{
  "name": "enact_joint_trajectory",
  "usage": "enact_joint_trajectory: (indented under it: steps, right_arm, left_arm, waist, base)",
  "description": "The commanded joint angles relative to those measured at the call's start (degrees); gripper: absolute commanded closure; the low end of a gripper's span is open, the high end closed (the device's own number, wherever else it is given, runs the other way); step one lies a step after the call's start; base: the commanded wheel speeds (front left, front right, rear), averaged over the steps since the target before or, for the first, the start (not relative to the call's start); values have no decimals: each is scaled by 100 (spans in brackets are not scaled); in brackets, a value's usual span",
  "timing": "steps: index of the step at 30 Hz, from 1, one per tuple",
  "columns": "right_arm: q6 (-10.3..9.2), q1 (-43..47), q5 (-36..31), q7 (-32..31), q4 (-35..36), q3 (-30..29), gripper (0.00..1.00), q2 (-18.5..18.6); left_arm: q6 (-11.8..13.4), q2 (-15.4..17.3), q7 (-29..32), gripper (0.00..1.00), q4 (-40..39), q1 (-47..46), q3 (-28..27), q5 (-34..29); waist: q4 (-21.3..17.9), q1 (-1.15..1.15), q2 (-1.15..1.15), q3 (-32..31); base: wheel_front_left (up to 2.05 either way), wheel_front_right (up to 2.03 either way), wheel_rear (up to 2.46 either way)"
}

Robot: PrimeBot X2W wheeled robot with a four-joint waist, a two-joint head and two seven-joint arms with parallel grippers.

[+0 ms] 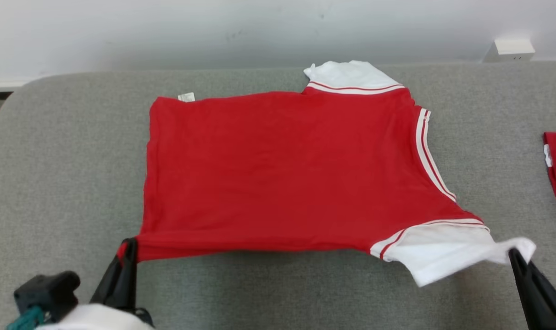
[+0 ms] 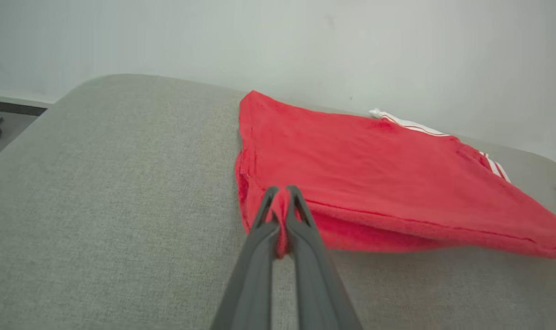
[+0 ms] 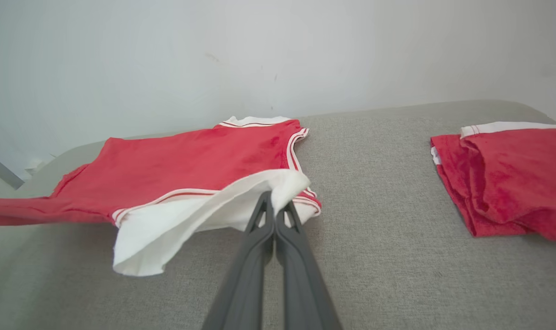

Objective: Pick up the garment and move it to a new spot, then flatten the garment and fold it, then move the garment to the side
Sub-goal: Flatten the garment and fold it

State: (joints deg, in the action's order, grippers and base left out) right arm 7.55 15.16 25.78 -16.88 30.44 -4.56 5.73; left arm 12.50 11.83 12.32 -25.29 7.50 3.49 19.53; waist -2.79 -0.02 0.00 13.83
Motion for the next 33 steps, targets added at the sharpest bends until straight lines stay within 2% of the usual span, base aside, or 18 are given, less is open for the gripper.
enact_joint_trajectory:
  steps: [1, 9, 13, 22, 23, 24, 25, 29, 33]
  right_arm:
    - [-16, -292, 51, -37, -106, -6, 100, 48]
    - [-16, -1972, 455, 160, -1695, 269, 100, 606]
    - [-16, -2863, 594, 404, -2642, 657, 100, 956]
    - [-16, -4205, 1012, 1149, -4547, 1562, 100, 1408]
    - [-16, -4277, 1058, 1271, -4691, 1654, 94, 1445]
    - [-16, -4342, 1095, 1413, -4808, 1747, 59, 1477]
    - [-16, -4390, 1140, 1586, -4873, 1854, 0, 1490]
    - [-16, -4430, 1139, 2406, -5040, 2136, 0, 1600]
    - [-16, -4214, 620, 3008, -5078, 1841, 0, 1617]
  left_arm:
    - [-59, 31, 96, 100, 182, -177, -12, 178]
    - [-596, 9, 494, 100, 1909, -1625, 80, 886]
    - [-810, 103, 486, 100, 2711, -2347, 137, 891]
    - [-1062, 52, 195, 100, 3542, -2947, 362, 772]
    - [-1100, 46, 144, 100, 3581, -2964, 395, 761]
    - [-1124, 31, 91, 68, 3626, -2969, 415, 757]
    - [-1142, 10, 21, 0, 3660, -2949, 441, 752]
    - [-1085, -95, -450, 0, 3639, -2741, 383, 717]
    - [-822, -265, -1470, 0, 3370, -2515, 276, 446]
  waist:
    - [7, 2, 0, 86]
    - [239, 2, 0, 631]
    - [299, 2, 0, 824]
    - [386, 2, 0, 962]
    - [398, 2, 0, 961]
    - [407, 2, 0, 961]
    - [413, 2, 0, 952]
    - [409, 2, 0, 870]
    - [405, 2, 0, 739]
  base:
    - [0, 0, 0]
    - [0, 0, 0]
    - [0, 0, 0]
    - [0, 0, 0]
    - [0, 0, 0]
    - [0, 0, 0]
    - [0, 0, 0]
    - [0, 0, 0]
    - [0, 0, 0]
